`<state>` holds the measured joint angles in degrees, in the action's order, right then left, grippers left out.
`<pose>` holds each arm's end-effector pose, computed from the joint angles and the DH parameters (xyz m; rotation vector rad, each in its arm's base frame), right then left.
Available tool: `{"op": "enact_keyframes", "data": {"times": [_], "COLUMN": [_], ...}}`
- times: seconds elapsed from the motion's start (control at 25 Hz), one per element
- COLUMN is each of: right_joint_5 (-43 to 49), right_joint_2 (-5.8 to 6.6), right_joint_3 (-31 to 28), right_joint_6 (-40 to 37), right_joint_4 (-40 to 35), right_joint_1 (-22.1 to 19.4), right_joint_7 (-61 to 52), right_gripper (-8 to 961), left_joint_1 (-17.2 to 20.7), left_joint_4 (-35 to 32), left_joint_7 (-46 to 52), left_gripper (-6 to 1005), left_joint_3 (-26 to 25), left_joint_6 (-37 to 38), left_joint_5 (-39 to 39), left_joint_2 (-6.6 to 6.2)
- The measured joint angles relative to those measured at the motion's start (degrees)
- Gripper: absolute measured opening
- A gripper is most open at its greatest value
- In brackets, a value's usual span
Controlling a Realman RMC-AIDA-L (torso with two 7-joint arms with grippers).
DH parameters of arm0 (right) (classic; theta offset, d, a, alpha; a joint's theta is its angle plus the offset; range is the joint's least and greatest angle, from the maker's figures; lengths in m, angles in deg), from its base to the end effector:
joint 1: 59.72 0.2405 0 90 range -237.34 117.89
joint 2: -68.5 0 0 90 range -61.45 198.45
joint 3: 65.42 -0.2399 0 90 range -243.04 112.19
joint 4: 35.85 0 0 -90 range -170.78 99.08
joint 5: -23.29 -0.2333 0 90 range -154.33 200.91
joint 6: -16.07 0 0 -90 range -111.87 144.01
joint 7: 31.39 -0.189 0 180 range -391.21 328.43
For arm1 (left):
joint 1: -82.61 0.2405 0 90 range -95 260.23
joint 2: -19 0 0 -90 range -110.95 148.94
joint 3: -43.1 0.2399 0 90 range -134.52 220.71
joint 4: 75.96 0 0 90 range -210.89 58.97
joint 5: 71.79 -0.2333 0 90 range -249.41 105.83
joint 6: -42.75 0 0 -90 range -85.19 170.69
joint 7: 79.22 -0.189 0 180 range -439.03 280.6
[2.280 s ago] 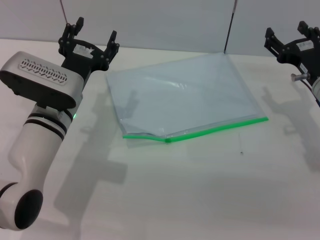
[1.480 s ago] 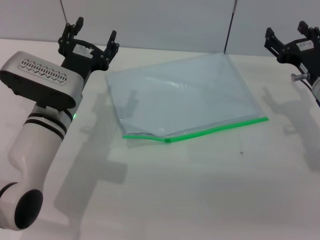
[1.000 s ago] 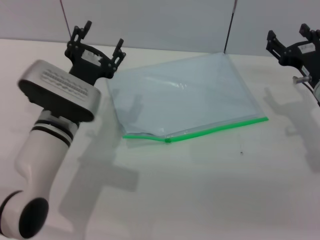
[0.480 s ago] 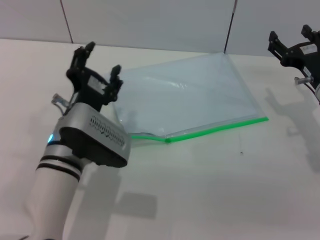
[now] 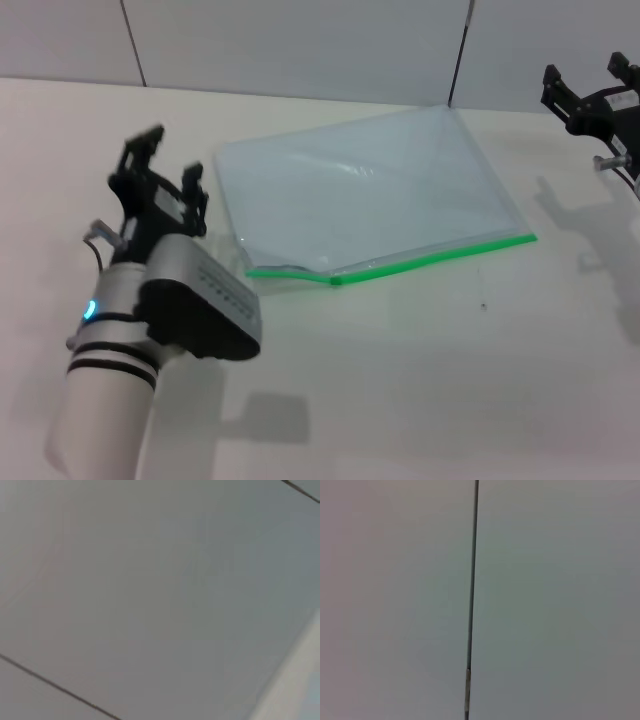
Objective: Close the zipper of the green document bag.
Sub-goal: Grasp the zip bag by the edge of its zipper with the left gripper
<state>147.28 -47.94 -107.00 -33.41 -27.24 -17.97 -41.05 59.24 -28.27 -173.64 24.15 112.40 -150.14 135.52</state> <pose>0.2627 0.4720 -0.0358 -1.7707 0.5242 0.6199 -0.2403 0.3524 -0.0846 -1.5738 0.1865 0.2127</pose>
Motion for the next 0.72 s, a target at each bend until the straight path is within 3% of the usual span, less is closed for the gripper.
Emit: {"op": "enact_keyframes", "data": {"times": [0.2, 0.72], "right_joint_5": [-0.03, -0.07], "right_joint_2": [0.00, 0.06], "right_joint_3": [-0.12, -0.79], "right_joint_6": [0.00, 0.00], "right_joint_4": [-0.44, -0.88], "right_joint_1": [0.00, -0.65], "right_joint_7": [-0.14, -0.27], "right_gripper": [867, 867], "left_joint_1": [-1.45, -1.70], "left_joint_4": [1.11, 5.56], "left_joint_7": [-3.69, -13.27], "left_gripper": [615, 626], "left_joint_3": [2.89, 2.48], "left_joint_6": [-1.54, -2.82], "left_joint_5": [6.81, 13.00], "left_joint_2": [-0.25, -0.82]}}
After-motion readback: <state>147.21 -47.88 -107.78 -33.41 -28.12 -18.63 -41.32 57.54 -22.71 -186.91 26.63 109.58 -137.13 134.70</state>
